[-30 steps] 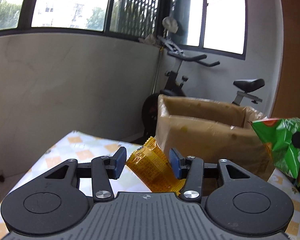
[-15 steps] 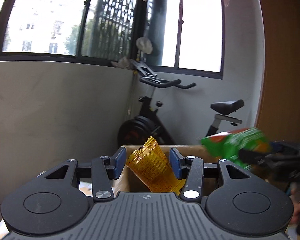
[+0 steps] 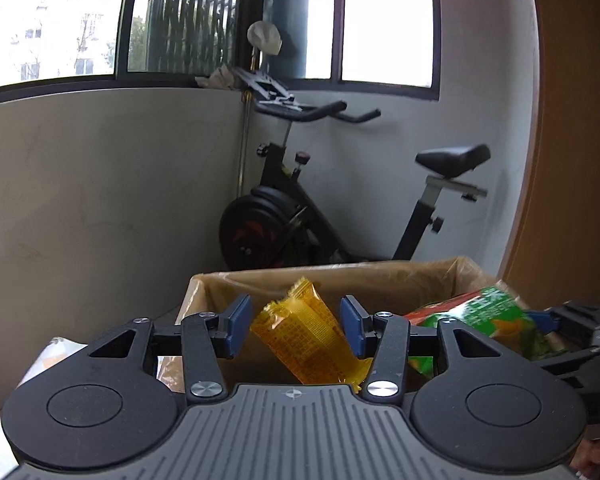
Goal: Organize snacks
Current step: 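Carry both packets over the box and open both tools to drop them in, then move both open tools back down to the remaining snacks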
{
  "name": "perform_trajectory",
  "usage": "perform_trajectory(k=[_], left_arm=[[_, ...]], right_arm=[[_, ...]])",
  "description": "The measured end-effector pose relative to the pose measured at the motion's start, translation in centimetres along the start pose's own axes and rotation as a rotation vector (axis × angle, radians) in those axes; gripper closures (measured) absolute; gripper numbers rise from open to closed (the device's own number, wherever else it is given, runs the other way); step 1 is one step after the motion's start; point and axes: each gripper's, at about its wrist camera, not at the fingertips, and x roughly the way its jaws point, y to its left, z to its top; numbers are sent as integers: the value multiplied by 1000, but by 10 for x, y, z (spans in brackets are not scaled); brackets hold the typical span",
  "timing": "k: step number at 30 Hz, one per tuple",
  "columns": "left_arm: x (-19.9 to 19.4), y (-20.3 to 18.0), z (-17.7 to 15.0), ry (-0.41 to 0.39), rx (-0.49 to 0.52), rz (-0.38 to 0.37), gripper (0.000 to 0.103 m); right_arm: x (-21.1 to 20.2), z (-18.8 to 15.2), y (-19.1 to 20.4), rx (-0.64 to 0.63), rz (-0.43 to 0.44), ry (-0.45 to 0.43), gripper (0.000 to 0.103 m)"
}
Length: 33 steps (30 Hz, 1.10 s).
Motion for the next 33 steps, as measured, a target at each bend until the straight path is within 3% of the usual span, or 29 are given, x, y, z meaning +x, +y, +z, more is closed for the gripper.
perform_trajectory(k=[3,8,19,33], left_arm=[[1,3,-5,18,-1,-7,36],[-12,11,-12,24,-12,-8,30],[-54,33,-22,20,-87,-33,30],[-103,62,-68,32,-129,30,30]], right_arm=[[-5,-3,-2,12,-1,4,17],[-15,-4,-2,32,12,4,13],[-59,-9,13,-11,36,-73,13],[-93,-39,27,-4,38,-117,13]])
